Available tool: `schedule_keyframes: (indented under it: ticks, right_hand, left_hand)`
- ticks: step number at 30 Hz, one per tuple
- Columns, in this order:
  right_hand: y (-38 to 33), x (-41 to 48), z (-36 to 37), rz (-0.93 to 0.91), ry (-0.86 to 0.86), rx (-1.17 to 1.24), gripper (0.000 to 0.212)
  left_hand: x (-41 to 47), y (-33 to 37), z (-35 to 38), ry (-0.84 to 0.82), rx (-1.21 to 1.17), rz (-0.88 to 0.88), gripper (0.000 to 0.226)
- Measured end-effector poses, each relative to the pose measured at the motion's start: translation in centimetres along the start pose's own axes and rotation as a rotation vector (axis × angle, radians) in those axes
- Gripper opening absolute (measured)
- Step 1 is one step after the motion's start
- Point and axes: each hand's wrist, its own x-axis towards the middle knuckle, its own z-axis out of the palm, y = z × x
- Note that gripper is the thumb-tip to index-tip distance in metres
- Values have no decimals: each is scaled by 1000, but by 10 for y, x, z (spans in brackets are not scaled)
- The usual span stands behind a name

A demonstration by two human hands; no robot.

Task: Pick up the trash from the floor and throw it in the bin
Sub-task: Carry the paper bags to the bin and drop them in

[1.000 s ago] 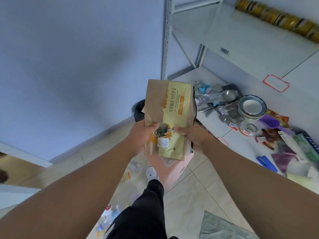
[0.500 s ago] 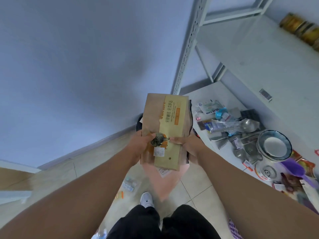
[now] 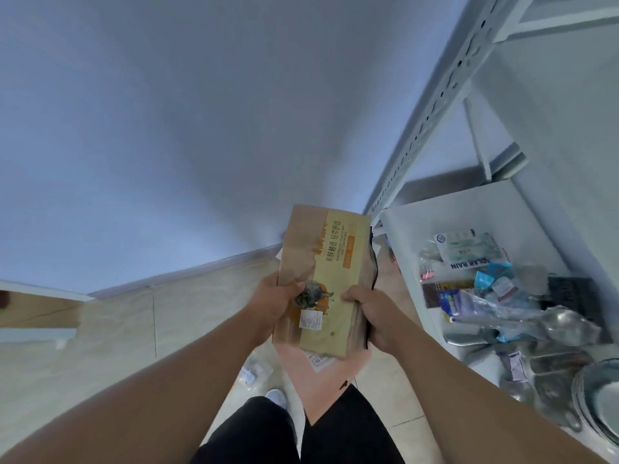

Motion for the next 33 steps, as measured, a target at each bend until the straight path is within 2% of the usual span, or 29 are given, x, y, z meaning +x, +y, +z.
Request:
schedule_keyframes:
  ticks: [5,18,25,33]
  right_hand:
    - [-7,71,-13,36,3,-74,30]
    - [23,255,-24,160,88,-243,54]
    - [51,338,-33,164,162,-283,23]
    - [59,429,-28,248,226,-300,40]
  left_hand:
    - [61,-10,5,55,-30,-91,17]
    - [273,-69,-2,81,-31,-267,15]
    - [362,-101,0,19,72,-407,21]
    - [443,-128,-5,89,142,-503,25]
